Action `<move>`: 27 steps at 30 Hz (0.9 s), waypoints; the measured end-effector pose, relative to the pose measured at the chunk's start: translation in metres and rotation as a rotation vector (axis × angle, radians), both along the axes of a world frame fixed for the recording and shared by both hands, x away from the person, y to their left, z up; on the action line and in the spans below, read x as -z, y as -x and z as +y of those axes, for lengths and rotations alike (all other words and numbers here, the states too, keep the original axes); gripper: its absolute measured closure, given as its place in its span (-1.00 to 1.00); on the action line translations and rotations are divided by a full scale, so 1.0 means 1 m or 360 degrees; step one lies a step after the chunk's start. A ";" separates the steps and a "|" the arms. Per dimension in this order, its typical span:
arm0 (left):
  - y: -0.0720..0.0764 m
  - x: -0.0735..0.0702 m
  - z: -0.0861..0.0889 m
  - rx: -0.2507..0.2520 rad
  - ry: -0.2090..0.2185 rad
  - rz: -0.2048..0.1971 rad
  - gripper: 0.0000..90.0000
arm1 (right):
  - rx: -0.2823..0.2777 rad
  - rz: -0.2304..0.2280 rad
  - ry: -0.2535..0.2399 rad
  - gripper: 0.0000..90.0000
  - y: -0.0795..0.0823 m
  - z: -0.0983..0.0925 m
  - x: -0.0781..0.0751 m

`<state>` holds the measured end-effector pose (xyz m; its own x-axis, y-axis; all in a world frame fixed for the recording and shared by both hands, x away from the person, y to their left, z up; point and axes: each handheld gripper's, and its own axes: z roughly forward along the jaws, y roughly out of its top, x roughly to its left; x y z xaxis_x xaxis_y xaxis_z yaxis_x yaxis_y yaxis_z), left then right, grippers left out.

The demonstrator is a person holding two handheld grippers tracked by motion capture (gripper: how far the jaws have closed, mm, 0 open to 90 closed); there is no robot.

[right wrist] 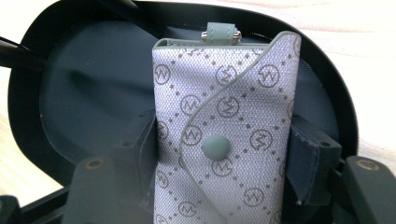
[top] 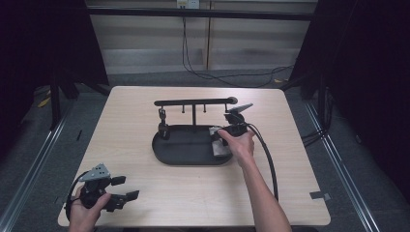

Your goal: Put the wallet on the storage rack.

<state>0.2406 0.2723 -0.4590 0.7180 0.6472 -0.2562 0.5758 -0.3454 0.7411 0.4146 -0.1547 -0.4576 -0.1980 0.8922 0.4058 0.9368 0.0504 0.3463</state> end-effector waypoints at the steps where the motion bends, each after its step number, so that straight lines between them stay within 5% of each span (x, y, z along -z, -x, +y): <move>1: 0.000 0.000 0.000 -0.0001 0.0005 0.0001 -0.57 | 0.0005 0.0003 -0.0005 -0.25 0.000 0.000 0.001; 12: -0.001 0.001 0.001 -0.0005 0.0014 0.0013 -0.57 | 0.0002 -0.0013 0.0006 -0.29 0.000 0.000 0.012; 27: -0.001 0.000 0.001 -0.0011 0.0017 0.0002 -0.56 | -0.0019 -0.0211 0.0008 -0.53 0.012 -0.013 -0.007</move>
<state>0.2418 0.2737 -0.4594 0.7131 0.6495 -0.2639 0.5790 -0.3332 0.7442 0.4031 -0.1673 -0.4502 -0.2605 0.8913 0.3711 0.8820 0.0634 0.4669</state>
